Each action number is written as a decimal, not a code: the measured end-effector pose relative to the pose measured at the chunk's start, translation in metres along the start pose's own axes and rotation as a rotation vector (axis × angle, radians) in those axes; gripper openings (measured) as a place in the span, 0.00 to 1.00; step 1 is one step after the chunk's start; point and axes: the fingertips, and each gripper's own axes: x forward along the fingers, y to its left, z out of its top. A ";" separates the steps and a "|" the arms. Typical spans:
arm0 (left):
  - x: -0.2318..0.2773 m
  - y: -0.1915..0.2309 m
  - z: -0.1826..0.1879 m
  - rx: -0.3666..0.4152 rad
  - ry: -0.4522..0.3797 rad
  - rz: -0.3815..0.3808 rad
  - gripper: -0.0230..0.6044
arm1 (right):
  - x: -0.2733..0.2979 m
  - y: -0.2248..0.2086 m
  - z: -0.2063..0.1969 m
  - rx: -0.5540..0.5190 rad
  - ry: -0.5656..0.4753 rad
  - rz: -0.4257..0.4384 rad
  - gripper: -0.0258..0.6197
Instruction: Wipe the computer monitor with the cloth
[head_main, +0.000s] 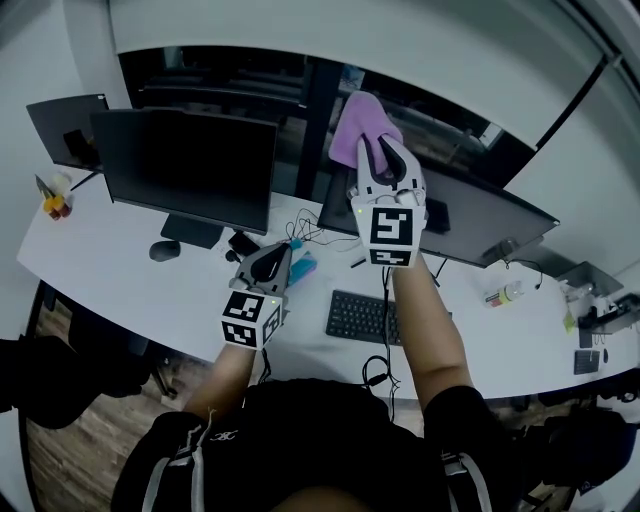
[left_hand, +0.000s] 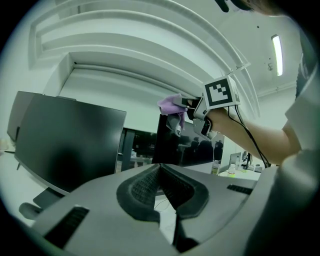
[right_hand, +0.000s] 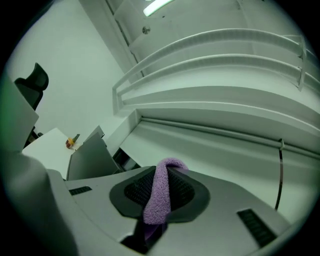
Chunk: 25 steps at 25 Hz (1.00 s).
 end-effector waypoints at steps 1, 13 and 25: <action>0.000 0.003 0.000 0.000 0.000 -0.006 0.06 | 0.004 0.001 -0.002 -0.012 0.016 -0.003 0.16; 0.011 0.024 -0.001 -0.022 0.012 -0.057 0.06 | 0.049 -0.001 -0.026 -0.076 0.257 0.069 0.16; 0.015 0.031 -0.005 -0.039 0.019 -0.062 0.06 | 0.062 -0.015 -0.049 0.091 0.458 0.246 0.16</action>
